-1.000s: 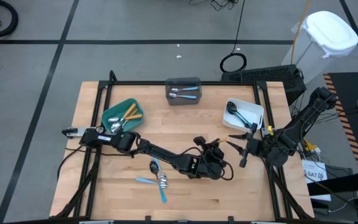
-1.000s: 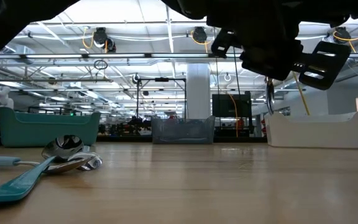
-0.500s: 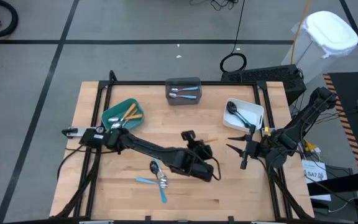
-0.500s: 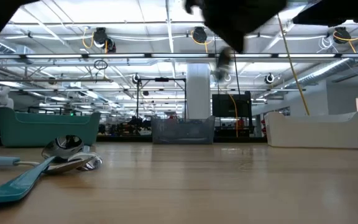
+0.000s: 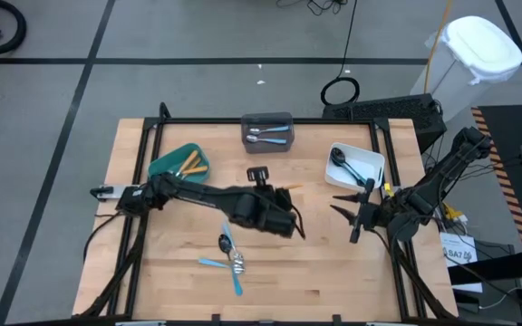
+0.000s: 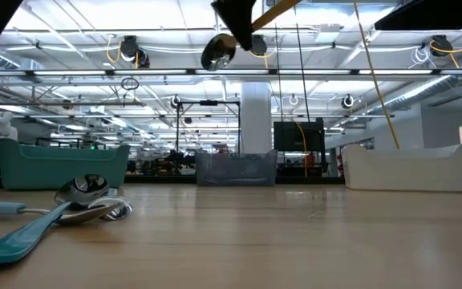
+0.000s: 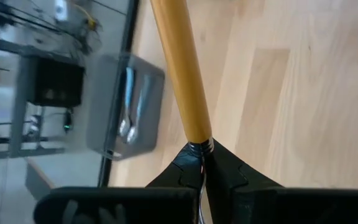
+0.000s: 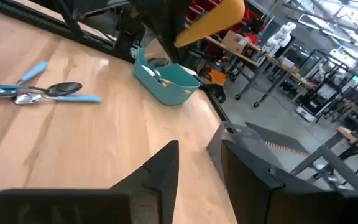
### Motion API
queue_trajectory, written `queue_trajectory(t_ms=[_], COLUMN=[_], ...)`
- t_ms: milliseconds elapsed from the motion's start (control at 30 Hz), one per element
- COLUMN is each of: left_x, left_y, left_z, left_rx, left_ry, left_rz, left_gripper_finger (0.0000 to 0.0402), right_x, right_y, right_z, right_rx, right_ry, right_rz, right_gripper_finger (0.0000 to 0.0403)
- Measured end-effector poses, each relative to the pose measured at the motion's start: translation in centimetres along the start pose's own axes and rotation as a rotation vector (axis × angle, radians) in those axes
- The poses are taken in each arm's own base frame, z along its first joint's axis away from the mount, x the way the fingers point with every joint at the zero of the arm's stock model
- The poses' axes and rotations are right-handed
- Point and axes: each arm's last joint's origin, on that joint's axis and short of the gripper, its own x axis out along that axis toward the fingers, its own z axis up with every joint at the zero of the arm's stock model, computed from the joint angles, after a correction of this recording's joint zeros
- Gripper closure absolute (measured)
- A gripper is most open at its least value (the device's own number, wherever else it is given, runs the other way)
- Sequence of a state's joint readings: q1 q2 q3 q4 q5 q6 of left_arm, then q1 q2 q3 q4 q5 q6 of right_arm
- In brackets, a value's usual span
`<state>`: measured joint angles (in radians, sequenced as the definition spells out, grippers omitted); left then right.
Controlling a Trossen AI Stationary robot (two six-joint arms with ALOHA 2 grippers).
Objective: Sort silverware by color (type)
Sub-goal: Put the yellow spoon into the green bin
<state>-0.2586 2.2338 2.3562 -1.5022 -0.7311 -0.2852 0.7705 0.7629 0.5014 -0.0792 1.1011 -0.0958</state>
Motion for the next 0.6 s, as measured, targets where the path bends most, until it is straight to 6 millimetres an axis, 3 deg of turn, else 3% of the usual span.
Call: queue_trajectory(t_ms=[600], left_x=[1.9], left_y=[9.8], left_z=[-1.0], left_rx=[0.024], left_ry=[0.133], left_rz=[-0.347], left_gripper_finger=[0.0392], right_x=[0.0], right_y=[0.0], right_z=[-0.4], right_rx=[-0.088], right_ry=[0.020], right_rz=[0.030], right_gripper_finger=[0.0289])
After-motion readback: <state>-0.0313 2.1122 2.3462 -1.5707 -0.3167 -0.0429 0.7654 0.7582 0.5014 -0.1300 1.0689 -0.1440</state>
